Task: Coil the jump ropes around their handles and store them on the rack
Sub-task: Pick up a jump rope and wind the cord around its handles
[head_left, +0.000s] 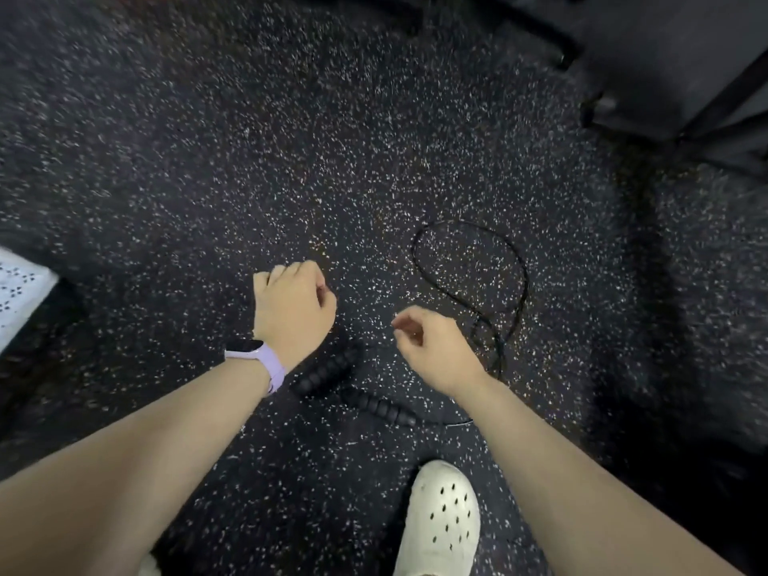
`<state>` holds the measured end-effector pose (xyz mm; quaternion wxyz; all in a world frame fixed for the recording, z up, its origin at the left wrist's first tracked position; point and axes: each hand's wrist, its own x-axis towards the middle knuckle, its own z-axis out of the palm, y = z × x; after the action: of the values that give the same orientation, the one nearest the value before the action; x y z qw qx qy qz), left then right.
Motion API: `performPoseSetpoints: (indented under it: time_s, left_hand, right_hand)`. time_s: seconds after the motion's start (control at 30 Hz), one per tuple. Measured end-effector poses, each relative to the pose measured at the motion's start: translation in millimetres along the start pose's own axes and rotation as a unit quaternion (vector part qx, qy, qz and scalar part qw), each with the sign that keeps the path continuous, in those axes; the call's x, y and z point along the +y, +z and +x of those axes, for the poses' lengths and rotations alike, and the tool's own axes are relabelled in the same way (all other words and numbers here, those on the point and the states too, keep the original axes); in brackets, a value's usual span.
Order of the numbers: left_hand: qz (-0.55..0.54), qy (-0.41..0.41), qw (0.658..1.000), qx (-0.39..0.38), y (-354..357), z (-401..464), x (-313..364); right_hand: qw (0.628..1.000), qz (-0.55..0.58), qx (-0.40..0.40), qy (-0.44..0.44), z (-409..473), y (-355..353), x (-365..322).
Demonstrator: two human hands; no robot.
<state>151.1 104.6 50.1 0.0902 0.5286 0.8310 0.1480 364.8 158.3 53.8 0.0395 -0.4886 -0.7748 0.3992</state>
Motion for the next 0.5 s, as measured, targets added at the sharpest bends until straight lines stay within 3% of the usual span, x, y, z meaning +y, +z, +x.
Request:
performPoseSetpoints:
  time_s: [0.23, 0.5]
  left_hand:
    - [0.070, -0.005, 0.988, -0.138, 98, -17, -19]
    - [0.145, -0.016, 0.957, -0.250, 174, -45, -55]
  right_hand:
    - [0.997, -0.051, -0.049, 0.042, 27, 52, 53]
    - [0.942, -0.225, -0.226, 0.108, 6, 119, 102]
